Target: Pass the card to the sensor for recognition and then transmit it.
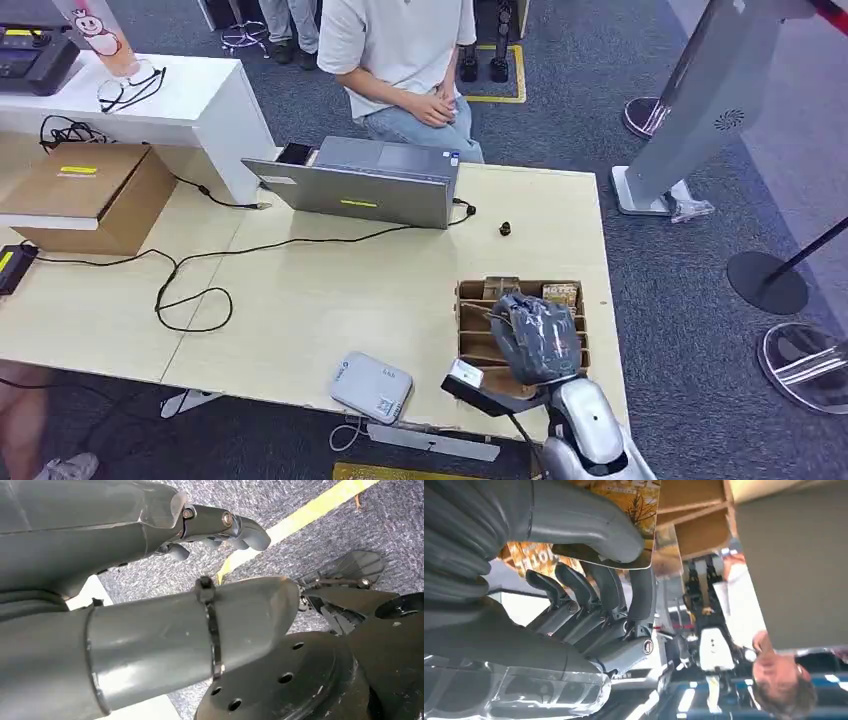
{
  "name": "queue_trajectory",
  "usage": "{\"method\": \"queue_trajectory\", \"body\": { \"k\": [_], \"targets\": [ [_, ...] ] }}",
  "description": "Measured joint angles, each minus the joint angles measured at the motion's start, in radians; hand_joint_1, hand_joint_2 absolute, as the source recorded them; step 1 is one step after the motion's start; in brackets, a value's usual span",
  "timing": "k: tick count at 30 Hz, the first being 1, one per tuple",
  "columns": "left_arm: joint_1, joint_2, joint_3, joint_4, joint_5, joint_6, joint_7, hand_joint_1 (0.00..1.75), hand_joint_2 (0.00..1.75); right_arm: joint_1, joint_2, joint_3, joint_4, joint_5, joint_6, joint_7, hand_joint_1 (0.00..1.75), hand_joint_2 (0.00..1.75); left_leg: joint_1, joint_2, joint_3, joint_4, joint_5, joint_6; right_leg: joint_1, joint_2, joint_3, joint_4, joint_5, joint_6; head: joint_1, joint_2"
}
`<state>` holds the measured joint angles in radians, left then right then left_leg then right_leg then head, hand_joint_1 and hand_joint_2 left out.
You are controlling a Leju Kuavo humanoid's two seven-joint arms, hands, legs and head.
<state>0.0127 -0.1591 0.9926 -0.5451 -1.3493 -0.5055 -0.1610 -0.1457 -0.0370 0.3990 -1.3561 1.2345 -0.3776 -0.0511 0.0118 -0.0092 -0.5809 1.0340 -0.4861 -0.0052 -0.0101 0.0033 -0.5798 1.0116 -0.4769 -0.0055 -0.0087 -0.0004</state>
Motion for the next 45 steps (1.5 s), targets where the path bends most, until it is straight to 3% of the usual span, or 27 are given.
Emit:
{"method": "queue_trajectory", "body": {
  "k": [23, 45],
  "targets": [
    [-0.003, 0.010, -0.002, 0.024, 0.000, 0.010, -0.006, 0.00, 0.00, 0.040, -0.005, -0.001, -0.177, -0.051, -0.115, -0.076, 1.75, 1.75, 0.000, 0.000, 0.000, 0.000, 0.000, 0.000, 0.000, 0.000, 0.000, 0.000, 0.000, 0.000, 0.000, 0.000],
    [-0.022, 0.014, -0.026, 0.033, -0.002, 0.029, -0.004, 0.00, 0.00, -0.040, -0.003, 0.043, -0.219, -0.089, -0.113, -0.106, 1.75, 1.75, 0.000, 0.000, 0.000, 0.000, 0.000, 0.000, 0.000, 0.000, 0.000, 0.000, 0.000, 0.000, 0.000, 0.000]
  ]
}}
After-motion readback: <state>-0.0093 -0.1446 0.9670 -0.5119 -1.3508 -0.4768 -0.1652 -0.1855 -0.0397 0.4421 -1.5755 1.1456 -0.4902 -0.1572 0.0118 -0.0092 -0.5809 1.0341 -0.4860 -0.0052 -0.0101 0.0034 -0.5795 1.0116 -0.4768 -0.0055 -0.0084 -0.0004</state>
